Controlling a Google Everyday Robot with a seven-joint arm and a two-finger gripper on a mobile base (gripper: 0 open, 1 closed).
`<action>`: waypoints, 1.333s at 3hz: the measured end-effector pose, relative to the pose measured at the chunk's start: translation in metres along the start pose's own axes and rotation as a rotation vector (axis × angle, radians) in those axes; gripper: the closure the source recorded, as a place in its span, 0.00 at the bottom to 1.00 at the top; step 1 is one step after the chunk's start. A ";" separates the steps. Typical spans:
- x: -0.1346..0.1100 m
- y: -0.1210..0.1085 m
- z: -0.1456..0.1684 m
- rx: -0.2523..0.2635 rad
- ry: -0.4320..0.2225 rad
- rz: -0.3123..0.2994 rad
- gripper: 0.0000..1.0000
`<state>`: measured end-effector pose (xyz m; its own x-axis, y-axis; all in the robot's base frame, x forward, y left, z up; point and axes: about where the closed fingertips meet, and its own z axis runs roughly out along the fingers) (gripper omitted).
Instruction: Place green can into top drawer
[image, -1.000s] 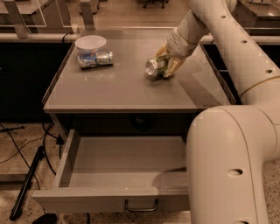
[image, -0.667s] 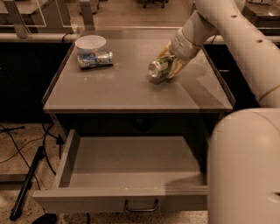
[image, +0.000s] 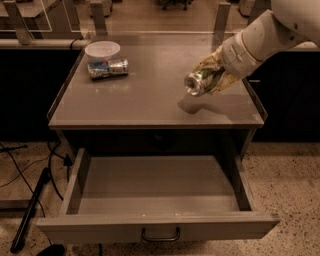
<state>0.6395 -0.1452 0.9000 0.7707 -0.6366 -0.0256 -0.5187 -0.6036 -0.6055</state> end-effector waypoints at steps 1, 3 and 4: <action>-0.015 0.035 0.011 -0.047 -0.029 0.012 1.00; -0.039 0.053 -0.019 -0.015 -0.021 -0.007 1.00; -0.059 0.073 -0.046 0.008 -0.010 -0.020 1.00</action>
Offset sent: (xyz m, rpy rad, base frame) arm -0.0250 -0.0077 -0.0232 -0.0134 0.0400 0.0062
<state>0.5391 -0.1740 0.8942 0.7843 -0.6200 -0.0214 -0.5006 -0.6120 -0.6122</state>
